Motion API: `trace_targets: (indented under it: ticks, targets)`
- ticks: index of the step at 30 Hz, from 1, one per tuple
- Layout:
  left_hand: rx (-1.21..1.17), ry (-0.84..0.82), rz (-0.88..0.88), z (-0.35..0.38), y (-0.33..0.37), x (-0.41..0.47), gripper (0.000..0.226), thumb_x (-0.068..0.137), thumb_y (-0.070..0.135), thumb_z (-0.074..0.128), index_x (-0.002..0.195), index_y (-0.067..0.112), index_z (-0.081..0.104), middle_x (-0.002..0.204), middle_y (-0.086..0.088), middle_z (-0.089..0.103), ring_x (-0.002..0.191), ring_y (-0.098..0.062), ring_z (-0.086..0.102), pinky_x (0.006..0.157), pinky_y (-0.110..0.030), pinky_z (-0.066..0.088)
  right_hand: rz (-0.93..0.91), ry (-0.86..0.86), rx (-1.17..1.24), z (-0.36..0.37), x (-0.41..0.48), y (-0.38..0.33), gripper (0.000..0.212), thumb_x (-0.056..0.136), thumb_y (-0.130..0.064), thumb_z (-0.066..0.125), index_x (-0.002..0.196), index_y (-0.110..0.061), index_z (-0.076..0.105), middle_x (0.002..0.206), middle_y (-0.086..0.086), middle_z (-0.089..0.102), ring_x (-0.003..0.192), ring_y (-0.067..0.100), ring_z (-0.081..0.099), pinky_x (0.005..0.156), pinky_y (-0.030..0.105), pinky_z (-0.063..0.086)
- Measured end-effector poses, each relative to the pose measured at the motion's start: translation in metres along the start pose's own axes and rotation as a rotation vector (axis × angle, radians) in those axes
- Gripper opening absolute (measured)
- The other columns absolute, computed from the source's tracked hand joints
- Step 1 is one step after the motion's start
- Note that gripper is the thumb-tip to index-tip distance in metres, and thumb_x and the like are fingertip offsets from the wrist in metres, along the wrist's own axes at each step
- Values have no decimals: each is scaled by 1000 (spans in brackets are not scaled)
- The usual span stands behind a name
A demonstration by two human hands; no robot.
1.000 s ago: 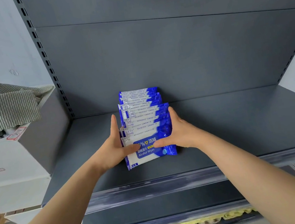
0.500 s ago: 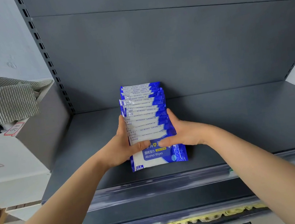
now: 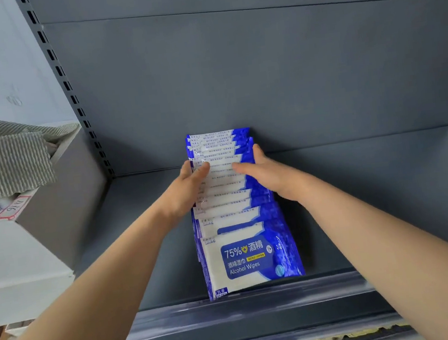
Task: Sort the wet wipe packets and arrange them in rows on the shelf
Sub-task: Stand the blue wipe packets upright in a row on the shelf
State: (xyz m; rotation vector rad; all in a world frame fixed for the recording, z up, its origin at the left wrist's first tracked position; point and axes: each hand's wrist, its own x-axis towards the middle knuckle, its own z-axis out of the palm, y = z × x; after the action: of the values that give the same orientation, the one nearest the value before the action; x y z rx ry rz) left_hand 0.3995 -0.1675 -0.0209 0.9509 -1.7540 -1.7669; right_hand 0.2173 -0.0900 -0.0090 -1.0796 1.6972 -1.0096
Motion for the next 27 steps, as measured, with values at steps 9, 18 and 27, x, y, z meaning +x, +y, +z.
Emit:
trace_targets:
  ticks: [9,18,27]
  targets:
    - [52,108,-35,-1,19,39,53,82,49,51,125,19,42,112,-4,63,100,-19,60,99,-53,44,26,110,51,-3,30,-20,56,82,-44,57,129,-26,32,135,2,51,115,22,57,101,47,46]
    - [1032,367,233,9,34,16,55,93,37,52,139,13,33,142,-12,40,125,-35,41,100,-45,36,-178,360,-584,-21,-31,-22,55,97,-36,49,144,-11,36,154,0,31,138,14,32,104,22,27]
    - [1285,175,721,144,61,-36,44,85,40,36,92,14,71,86,-7,69,78,-35,63,70,-38,50,-117,573,-975,-105,-174,19,42,100,-35,42,140,-23,47,148,-11,42,122,14,51,99,27,37]
